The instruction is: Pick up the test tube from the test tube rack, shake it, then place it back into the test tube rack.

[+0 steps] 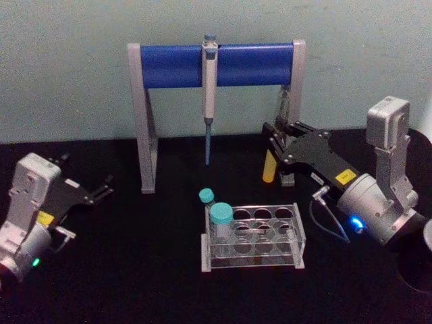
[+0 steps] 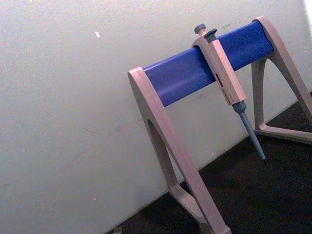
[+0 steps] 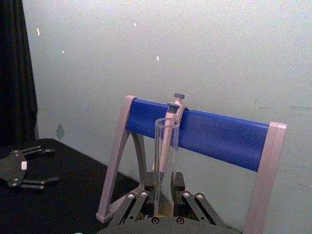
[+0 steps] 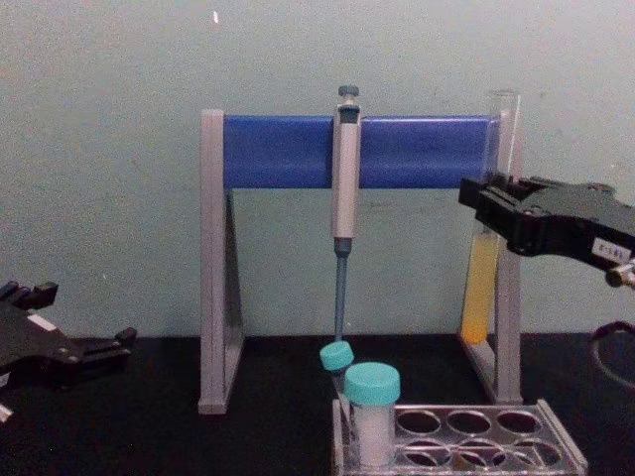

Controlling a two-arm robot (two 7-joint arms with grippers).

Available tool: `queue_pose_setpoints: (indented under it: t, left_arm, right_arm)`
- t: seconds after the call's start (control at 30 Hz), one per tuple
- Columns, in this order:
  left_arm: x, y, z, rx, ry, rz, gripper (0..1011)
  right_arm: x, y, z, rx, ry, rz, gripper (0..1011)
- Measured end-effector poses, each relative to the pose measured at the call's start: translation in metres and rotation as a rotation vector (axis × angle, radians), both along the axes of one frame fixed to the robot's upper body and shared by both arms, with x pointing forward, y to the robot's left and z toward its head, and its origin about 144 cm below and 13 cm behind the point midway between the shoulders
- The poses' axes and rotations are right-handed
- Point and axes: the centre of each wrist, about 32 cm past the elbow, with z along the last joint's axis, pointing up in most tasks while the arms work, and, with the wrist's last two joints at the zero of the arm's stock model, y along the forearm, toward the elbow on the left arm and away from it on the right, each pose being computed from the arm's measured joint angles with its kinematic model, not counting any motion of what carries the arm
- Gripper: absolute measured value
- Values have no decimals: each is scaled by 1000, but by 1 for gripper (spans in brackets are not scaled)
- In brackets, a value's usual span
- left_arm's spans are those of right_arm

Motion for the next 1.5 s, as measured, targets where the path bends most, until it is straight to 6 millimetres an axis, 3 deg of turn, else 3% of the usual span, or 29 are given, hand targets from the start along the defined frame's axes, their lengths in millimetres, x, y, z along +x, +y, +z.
queue_pose_setpoints:
  t: [0.6,1.03,1.27,1.5]
  left_arm:
    - [0,0,0,0,0,0,1010]
    - [0,0,0,0,0,0,1009]
    - [0,0,0,0,0,0,1010]
    - [0,0,0,0,0,0,1010]
  right_arm:
    - [-5,-5,4,-12,-6,-32,232]
    - [-34,-22,4,-36,24,-74,232]
    - [-48,-16,2,-22,52,-13,232]
    - [-43,-2,0,-6,69,55,232]
